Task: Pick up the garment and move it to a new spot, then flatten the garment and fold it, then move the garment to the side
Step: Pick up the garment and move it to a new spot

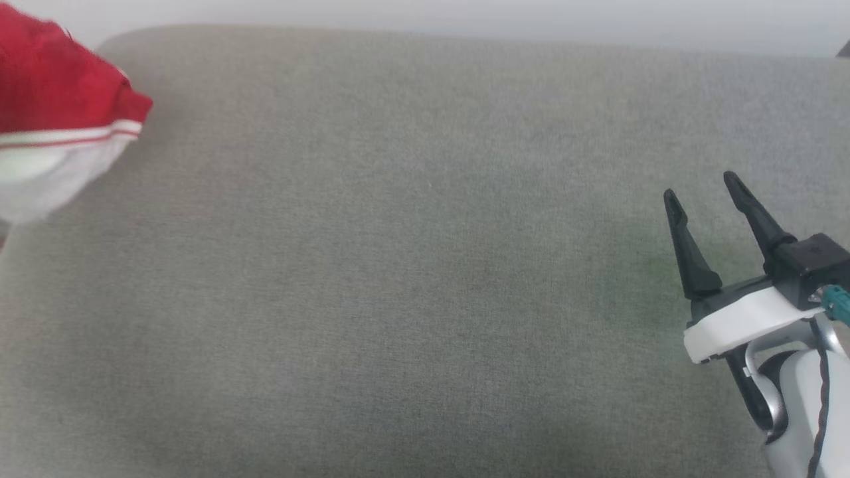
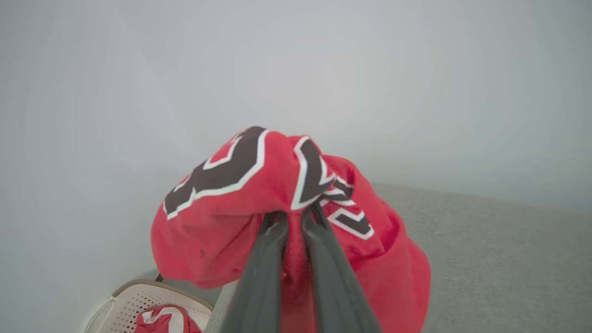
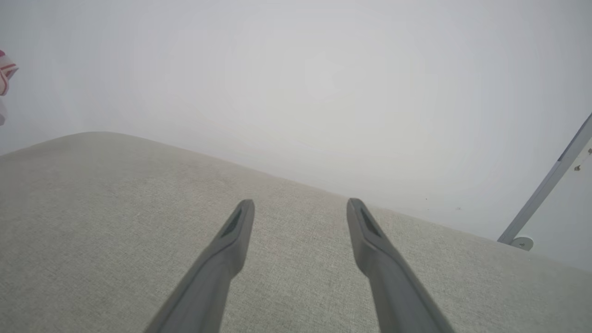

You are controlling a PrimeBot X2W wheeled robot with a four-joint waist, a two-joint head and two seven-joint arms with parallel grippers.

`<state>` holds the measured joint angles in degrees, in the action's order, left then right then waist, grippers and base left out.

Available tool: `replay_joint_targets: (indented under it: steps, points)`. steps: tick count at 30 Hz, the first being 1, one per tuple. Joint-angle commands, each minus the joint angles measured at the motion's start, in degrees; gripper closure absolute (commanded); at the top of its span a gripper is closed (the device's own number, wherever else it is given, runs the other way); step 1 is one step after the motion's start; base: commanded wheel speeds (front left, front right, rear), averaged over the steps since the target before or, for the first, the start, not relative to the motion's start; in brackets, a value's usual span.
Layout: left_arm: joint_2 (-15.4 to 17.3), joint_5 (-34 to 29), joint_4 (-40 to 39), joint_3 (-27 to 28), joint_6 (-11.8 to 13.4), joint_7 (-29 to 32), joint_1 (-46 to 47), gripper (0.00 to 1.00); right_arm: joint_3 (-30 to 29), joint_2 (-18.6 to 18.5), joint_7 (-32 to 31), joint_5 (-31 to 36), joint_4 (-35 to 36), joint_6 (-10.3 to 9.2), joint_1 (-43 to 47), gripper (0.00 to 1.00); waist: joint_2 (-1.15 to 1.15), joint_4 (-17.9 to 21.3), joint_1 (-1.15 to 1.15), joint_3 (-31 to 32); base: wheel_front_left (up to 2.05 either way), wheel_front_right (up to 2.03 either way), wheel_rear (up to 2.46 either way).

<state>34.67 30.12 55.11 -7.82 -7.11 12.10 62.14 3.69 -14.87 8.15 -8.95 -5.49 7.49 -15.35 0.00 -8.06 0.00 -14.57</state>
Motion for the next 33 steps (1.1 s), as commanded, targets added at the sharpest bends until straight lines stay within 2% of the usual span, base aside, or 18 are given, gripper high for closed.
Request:
replay_joint_targets:
  steps: [1,10,17,23,24,30,33]
  points:
    - [0.77,-0.93,-1.98,-0.72,-0.29,0.54,1.08,1.0,0.05,0.39,0.68,0.16,-0.38,0.01,0.84,0.0,0.0,-0.78,0.0,2.14,0.0,0.0,0.0]
    - [3.04,1.98,-14.99,-3.25,-0.39,7.34,0.7,1.0,-0.7,1.86,1.76,0.18,-1.81,0.01,1.35,0.0,0.0,-0.97,0.0,5.88,0.0,0.0,0.0]
    - [3.86,4.34,-26.36,-4.18,-0.11,13.24,-2.0,1.0,-2.44,2.45,2.64,0.41,-2.59,0.01,1.5,0.0,0.0,1.21,0.0,7.24,0.0,0.0,0.0]
    - [2.83,6.0,-37.98,-5.25,2.69,19.48,-4.95,1.0,-5.07,3.07,3.04,1.03,-2.98,0.01,1.54,0.0,0.0,4.91,0.0,7.88,0.0,0.0,0.0]
    - [2.83,6.0,-37.98,-5.25,2.69,19.48,-4.95,1.0,-5.07,3.07,3.04,1.03,-2.98,0.01,1.54,0.0,0.0,4.91,0.0,7.88,0.0,0.0,0.0]
    - [1.3,7.35,-50.11,-7.14,6.15,25.96,-7.88,1.0,-8.54,4.23,3.7,2.13,-3.9,0.01,0.97,0.0,0.0,10.84,0.0,7.32,0.0,0.0,0.0]
    - [0.79,7.48,-52.55,-7.86,6.73,27.27,-8.17,1.0,-9.52,4.67,3.88,2.44,-4.23,0.01,0.77,0.0,0.0,12.51,0.0,6.9,0.0,0.0,0.0]
